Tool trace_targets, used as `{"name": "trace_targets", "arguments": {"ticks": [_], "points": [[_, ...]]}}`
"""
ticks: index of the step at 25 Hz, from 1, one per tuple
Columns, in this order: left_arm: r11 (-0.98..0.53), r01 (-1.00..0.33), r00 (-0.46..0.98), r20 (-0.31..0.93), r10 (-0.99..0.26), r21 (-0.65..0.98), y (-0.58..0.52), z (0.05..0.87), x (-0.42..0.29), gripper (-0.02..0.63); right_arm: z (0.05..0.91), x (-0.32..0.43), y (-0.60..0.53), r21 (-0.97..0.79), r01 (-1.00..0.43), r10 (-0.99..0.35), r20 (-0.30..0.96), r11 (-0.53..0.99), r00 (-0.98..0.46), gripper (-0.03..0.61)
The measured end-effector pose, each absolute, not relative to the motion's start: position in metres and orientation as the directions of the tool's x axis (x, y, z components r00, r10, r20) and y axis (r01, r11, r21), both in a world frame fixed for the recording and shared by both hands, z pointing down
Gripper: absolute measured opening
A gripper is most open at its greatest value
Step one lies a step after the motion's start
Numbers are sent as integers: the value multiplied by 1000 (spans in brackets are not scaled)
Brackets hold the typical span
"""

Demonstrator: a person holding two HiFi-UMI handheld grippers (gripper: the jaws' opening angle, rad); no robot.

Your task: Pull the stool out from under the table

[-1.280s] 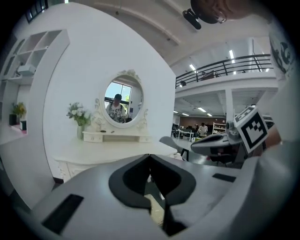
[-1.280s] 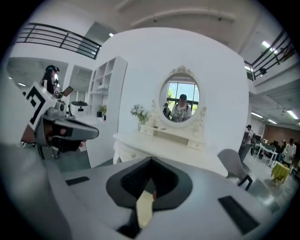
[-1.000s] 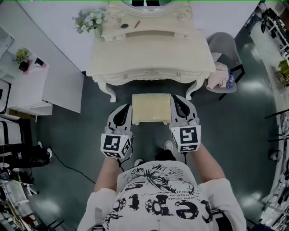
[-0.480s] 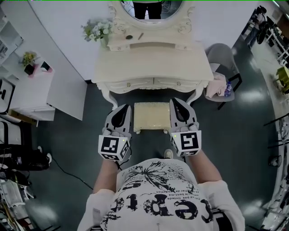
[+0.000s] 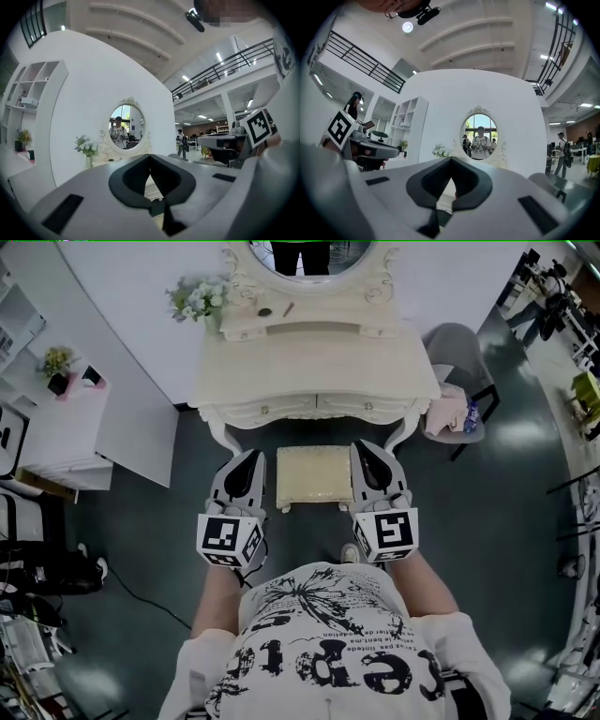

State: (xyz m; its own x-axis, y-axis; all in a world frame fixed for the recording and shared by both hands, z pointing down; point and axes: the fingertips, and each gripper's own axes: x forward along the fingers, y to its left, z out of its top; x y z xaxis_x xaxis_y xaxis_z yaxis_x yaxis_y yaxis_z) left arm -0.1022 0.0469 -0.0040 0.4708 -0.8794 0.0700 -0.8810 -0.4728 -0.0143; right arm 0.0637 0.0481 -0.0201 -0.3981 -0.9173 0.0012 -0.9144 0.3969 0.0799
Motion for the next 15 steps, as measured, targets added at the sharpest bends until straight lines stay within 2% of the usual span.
{"name": "trace_targets", "arguments": {"ticks": [15], "points": [[-462, -886, 459, 85, -885, -27, 53, -9, -110, 18, -23, 72, 48, 60, -935, -937, 8, 350, -350, 15]]}}
